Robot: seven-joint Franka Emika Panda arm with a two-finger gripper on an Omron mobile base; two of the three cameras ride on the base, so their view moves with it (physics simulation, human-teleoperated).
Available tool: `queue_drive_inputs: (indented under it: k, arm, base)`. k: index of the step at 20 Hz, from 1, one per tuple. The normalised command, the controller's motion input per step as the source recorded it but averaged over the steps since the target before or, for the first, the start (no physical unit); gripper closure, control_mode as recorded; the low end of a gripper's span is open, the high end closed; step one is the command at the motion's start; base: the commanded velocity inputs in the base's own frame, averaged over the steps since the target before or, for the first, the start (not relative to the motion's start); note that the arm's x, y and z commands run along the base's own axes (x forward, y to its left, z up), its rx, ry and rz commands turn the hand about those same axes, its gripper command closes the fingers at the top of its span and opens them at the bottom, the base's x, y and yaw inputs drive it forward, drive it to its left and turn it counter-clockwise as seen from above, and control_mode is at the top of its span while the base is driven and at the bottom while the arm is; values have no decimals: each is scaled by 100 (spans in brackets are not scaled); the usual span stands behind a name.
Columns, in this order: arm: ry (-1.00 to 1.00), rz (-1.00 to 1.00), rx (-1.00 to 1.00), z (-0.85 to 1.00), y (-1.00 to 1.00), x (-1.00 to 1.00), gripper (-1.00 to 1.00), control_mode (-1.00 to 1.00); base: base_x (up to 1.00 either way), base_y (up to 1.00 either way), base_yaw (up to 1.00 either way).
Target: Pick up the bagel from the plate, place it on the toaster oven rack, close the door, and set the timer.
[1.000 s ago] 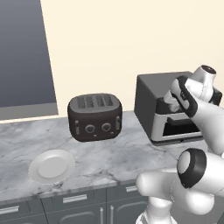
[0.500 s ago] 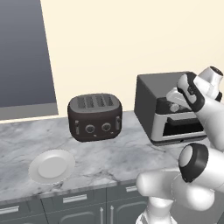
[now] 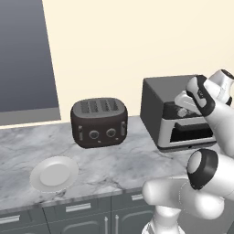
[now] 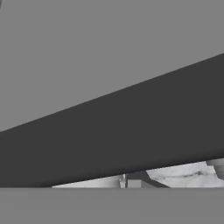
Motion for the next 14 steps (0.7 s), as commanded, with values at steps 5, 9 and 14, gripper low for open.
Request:
queue_drive_inputs:
  k: [5, 9, 14]
  arm:
    - [-6, 0, 0, 3, -48, -12, 100, -100]
    - [-5, 0, -5, 3, -44, -12, 100, -100]
    - [-2, 0, -10, 0, -57, -11, 100, -100]
  base:
    - [0, 0, 0]
    - [0, 0, 0]
    - [0, 0, 0]
